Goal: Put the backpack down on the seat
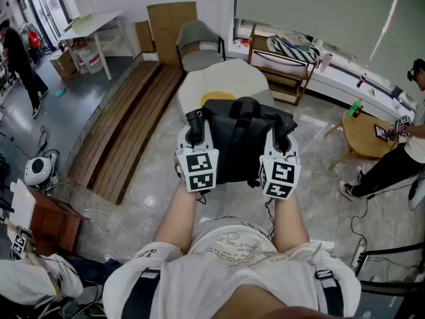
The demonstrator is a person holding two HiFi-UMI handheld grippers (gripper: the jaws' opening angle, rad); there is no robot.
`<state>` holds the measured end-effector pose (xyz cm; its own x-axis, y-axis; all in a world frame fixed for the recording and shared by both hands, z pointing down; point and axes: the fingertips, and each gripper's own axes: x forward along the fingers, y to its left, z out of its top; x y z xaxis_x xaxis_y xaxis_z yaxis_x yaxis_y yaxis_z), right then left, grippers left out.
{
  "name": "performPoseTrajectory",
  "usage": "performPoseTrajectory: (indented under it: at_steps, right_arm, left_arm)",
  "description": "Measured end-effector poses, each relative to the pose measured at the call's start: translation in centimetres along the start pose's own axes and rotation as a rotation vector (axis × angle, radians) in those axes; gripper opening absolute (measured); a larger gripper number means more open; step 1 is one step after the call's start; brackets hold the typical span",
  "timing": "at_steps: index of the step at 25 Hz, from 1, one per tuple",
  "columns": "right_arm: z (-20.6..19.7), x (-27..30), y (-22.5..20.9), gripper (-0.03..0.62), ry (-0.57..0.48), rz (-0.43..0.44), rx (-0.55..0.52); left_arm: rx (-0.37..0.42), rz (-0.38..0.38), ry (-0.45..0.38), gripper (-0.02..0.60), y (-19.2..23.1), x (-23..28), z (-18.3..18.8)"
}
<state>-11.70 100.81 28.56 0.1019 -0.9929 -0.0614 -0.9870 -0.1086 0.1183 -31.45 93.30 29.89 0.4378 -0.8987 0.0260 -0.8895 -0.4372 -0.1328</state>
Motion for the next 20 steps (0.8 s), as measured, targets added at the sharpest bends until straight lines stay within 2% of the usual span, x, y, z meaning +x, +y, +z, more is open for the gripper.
performPoseTrajectory:
  at_steps: [8, 11, 13, 17, 20]
  right_arm:
    - [-0.8, -0.1, -2.5, 0.063, -0.003, -0.006, 0.010]
    - [-1.0, 0.9, -3.9, 0.063, 0.006, 0.002, 0.028]
    - [-0.7, 2.3, -5.8, 0.063, 0.006, 0.011, 0.046]
    - [-0.9, 4.4, -12.7, 0.064, -0.002, 0.039, 0.072]
    - [-1.1, 5.1, -15.4, 0.064, 0.002, 0.051, 0.076]
  left_arm:
    - [0.000, -0.014, -0.008, 0.063, -2.6, 0.9, 0.0]
    - [0.001, -0.046, -0.007, 0.063, -3.5, 2.2, 0.7]
    - [-0.016, -0.071, -0.006, 0.063, -4.7, 4.1, 1.5]
    - [-0.052, -0.060, 0.021, 0.063, -10.3, 8.3, 2.8]
    - [-0.045, -0.051, 0.046, 0.063, -12.6, 9.8, 3.2]
